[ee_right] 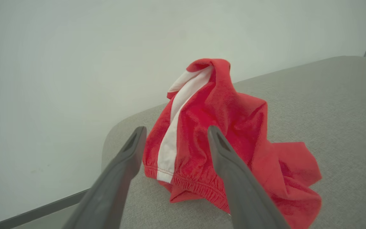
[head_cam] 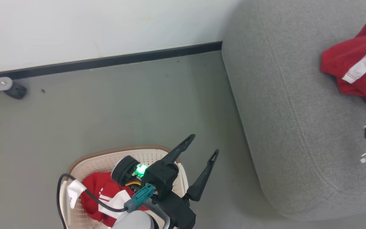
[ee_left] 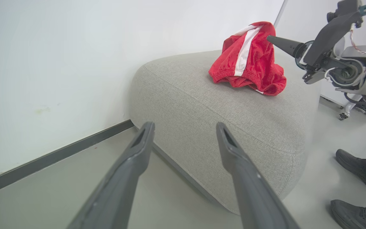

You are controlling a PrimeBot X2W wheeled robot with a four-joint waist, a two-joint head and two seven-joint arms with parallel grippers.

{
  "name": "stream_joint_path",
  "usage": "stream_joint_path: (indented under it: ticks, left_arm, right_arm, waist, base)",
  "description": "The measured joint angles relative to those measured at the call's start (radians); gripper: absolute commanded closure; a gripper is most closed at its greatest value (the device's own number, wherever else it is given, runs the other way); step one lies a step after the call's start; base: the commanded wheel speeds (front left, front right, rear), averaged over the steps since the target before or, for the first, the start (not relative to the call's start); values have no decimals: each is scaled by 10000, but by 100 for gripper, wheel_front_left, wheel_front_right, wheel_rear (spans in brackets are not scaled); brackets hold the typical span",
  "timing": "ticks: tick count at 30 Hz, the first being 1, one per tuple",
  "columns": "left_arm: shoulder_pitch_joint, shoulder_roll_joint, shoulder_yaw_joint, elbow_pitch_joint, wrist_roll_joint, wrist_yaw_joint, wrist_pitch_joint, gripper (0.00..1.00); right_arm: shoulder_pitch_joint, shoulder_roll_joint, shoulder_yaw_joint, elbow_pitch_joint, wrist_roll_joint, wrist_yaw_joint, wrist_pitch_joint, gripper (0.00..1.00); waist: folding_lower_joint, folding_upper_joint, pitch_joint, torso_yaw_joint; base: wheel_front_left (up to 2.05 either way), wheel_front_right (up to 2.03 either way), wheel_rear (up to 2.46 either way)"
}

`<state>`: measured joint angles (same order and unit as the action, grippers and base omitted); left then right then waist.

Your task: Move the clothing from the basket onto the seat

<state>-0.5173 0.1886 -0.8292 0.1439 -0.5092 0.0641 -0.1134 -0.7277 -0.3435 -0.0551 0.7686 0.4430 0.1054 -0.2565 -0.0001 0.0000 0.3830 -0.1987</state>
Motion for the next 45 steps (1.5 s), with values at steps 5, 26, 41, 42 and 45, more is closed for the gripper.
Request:
stream_joint_path:
  ticks: [5, 26, 41, 42, 45]
  left_arm:
    - [364, -2, 253, 123, -113, 125, -249, 0]
    - [2000, 226, 1862, 604, -502, 556, -1007, 0]
    - [3567, 207, 4113, 1068, -585, 602, -1264, 0]
    - [3625, 169, 4192, 1091, -579, 602, -1264, 0]
    - [3721, -19, 4433, 1104, -485, 602, -1266, 0]
  right_arm:
    - [729, 462, 186, -892, -163, 4, -2, 0]
    - [3396, 1384, 1289, -2918, -997, 92, 0, 0]
    - [5208, 1747, 1925, -3975, -1388, 92, 0, 0]
    - [5296, 1755, 1931, -4038, -1411, 92, 0, 0]
    - [5574, 1756, 1931, -4186, -1430, 90, 0, 0]
  waist:
    - [0, 0, -312, 343]
    - [0, -1, -1817, 1359]
    - [0, -1, -2912, 1515]
    - [0, -1, -2957, 1513]
    - [0, -1, -3092, 1508]
  base:
    - [0, 0, 0]
    - [0, 0, 0]
    - [0, 0, 0]
    - [0, 0, 0]
    - [0, 0, 0]
